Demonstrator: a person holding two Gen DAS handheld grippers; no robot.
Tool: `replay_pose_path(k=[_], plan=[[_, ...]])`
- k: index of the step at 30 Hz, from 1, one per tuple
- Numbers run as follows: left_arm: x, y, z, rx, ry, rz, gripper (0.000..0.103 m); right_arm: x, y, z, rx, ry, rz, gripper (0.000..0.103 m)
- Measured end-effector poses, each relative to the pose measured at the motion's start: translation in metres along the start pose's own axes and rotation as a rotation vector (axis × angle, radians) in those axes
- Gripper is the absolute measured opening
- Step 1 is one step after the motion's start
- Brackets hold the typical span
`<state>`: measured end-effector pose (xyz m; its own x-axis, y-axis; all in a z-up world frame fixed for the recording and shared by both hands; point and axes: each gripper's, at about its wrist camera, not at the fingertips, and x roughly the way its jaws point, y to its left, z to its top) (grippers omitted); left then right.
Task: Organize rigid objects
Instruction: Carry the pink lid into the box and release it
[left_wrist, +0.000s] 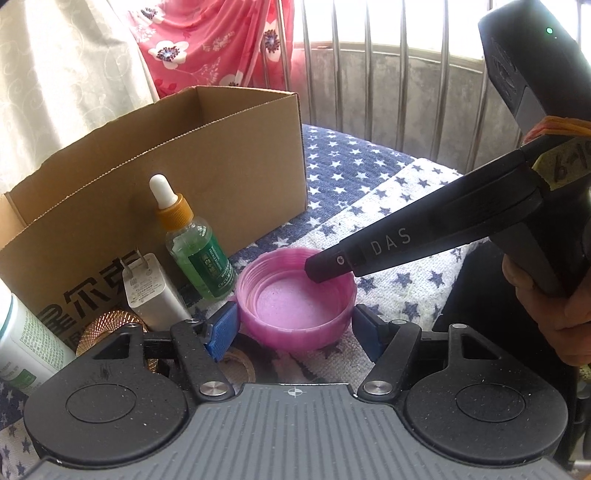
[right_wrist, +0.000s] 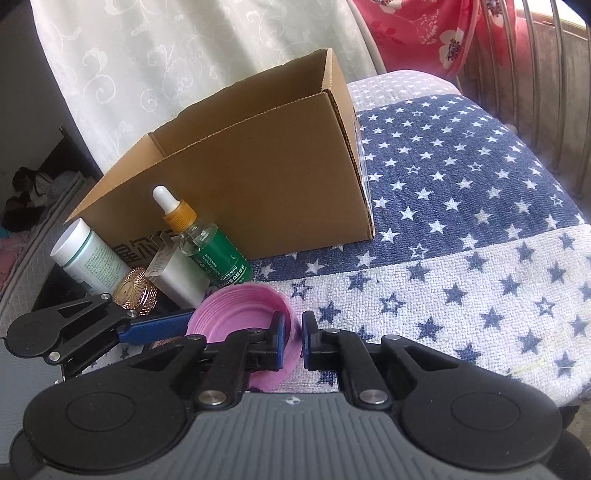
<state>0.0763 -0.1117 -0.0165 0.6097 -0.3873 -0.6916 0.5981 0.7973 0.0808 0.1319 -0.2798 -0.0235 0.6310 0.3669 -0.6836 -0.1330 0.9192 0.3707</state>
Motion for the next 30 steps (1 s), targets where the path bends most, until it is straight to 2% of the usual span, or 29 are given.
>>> replay_pose_path(k=[5,9,12,14,16,18,22,25,30], plan=[[-0.034,-0.005,0.006,0.02,-0.1,0.015,0.067,-0.046,0.03,0.011,-0.091,-0.128,-0.038,0.011],[-0.062,0.003,0.026,0.029,-0.22,0.067,0.067,-0.072,0.062,0.036,-0.208,-0.227,-0.047,0.011],[-0.077,0.018,0.038,0.019,-0.28,0.122,0.067,-0.075,0.086,0.067,-0.282,-0.251,-0.013,0.011],[-0.079,0.034,0.049,0.001,-0.298,0.173,0.067,-0.065,0.101,0.09,-0.323,-0.236,0.018,0.01],[-0.079,0.051,0.056,-0.024,-0.296,0.206,0.067,-0.043,0.114,0.116,-0.331,-0.176,0.068,0.01],[-0.071,0.079,0.064,-0.069,-0.26,0.216,0.067,-0.013,0.124,0.141,-0.317,-0.088,0.111,0.01],[-0.043,0.137,0.071,-0.198,-0.125,0.146,0.068,0.059,0.132,0.176,-0.251,0.121,0.169,0.011],[-0.023,0.173,0.071,-0.273,-0.057,0.102,0.068,0.107,0.129,0.19,-0.192,0.249,0.189,0.009],[-0.021,0.197,0.056,-0.322,-0.044,0.14,0.069,0.16,0.134,0.191,-0.151,0.378,0.178,0.009]])
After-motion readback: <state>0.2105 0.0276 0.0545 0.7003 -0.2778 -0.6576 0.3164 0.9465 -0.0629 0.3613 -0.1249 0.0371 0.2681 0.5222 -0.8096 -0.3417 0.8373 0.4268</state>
